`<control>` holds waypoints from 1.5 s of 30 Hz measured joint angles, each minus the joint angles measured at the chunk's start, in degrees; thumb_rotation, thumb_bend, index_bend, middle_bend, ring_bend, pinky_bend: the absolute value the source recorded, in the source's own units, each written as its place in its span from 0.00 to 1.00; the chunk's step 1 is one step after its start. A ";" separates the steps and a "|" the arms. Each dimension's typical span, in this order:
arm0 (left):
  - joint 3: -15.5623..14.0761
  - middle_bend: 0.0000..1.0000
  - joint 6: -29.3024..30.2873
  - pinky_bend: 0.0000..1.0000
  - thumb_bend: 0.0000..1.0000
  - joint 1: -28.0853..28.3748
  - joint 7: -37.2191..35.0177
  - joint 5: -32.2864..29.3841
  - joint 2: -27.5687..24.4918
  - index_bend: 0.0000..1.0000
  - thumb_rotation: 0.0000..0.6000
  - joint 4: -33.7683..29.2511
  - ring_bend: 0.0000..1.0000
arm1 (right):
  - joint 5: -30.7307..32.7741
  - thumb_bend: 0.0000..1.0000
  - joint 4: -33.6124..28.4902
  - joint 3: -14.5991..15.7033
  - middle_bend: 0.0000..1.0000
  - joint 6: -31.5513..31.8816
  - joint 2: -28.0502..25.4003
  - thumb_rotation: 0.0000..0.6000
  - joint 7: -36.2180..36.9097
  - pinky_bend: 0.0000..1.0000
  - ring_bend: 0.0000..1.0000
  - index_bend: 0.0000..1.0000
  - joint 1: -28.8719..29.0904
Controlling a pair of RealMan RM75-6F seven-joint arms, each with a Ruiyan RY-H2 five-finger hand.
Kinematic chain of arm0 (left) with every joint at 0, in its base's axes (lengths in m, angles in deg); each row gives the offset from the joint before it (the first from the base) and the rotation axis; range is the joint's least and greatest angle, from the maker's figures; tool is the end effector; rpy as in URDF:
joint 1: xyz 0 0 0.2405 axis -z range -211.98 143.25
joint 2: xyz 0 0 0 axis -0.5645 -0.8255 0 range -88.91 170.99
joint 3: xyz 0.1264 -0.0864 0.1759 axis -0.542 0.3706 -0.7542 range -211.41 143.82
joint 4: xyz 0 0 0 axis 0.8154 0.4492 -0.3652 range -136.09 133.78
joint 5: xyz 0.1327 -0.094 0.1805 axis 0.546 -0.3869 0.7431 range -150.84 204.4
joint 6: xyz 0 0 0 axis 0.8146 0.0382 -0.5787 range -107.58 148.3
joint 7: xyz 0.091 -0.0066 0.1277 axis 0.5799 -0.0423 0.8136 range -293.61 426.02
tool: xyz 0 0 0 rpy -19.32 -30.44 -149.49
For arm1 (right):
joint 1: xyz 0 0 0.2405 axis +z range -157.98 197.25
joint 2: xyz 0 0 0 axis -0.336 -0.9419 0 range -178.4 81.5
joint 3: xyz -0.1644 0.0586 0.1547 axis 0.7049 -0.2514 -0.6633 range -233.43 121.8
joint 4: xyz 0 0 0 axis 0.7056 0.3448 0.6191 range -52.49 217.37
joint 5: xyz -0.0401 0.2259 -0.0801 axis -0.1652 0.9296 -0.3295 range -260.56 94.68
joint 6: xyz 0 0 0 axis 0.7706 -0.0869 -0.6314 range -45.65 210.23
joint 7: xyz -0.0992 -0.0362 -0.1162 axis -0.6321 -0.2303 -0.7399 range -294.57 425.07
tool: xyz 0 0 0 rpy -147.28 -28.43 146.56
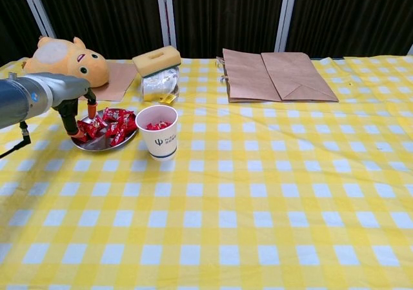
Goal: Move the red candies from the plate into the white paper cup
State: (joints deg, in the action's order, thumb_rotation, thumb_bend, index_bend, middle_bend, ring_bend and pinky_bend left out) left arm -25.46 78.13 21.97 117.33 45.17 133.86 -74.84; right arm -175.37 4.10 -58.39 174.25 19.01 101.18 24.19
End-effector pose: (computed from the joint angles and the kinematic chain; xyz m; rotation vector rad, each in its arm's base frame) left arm -0.1714 0.4050 -0.0502 -1.6440 -0.9076 -0.3338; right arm -0.3264 -0.1937 0.1363 1.2718 -1.1242 1.3640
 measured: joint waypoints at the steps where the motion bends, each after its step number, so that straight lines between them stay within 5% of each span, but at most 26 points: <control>1: 0.05 0.95 -0.08 1.00 0.31 0.07 0.15 -0.05 0.34 0.40 1.00 0.34 1.00 | 0.00 0.42 0.02 0.00 0.00 0.00 0.00 1.00 0.06 0.00 0.00 0.00 0.00; 26: 2.13 0.95 -2.25 1.00 0.38 0.41 0.78 1.05 4.72 0.42 1.00 5.86 1.00 | 0.16 0.42 -0.16 0.05 0.00 -0.23 -0.12 1.00 0.12 0.00 0.00 0.00 -0.02; 45: 2.41 0.95 -1.88 1.00 0.44 -0.68 0.09 2.96 3.01 0.51 1.00 2.74 1.00 | 0.35 0.42 -0.51 0.01 0.00 -0.35 -0.26 1.00 0.49 0.00 0.00 0.00 -0.10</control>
State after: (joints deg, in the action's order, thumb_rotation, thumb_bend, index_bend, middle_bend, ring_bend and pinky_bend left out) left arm -23.05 76.24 21.30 117.42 48.13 136.88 -72.10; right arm -175.02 3.59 -58.38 173.90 18.75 101.67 24.09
